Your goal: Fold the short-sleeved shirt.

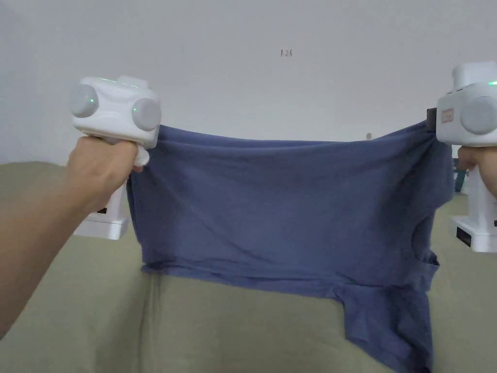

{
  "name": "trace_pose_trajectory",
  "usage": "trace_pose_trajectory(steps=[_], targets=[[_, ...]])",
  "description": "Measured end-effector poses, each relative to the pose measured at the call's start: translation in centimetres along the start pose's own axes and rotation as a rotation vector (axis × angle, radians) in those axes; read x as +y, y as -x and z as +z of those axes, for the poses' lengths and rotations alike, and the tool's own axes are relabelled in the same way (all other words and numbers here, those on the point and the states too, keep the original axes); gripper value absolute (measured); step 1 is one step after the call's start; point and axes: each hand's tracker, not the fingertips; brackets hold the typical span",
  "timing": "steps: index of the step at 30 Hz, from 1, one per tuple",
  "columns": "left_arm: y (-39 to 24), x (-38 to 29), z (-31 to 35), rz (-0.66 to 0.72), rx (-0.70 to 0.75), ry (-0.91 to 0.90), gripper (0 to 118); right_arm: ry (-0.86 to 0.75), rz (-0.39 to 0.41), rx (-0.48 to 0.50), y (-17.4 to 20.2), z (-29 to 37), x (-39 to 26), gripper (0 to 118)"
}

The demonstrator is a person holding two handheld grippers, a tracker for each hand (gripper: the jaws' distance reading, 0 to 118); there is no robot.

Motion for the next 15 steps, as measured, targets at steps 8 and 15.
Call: trace_pose_trajectory(steps=[8,15], targets=[[-0.7,-12.3,0.8,-0.055,-0.063,0.113,4,0.139,-0.012,0.061,1.0,3.0,-13.0,3],[2.0,-19.4,7.0,-0.044,-0.126,0.183,4,0.235,-0.026,0.093,-0.8,11.4,-20.6,3]])
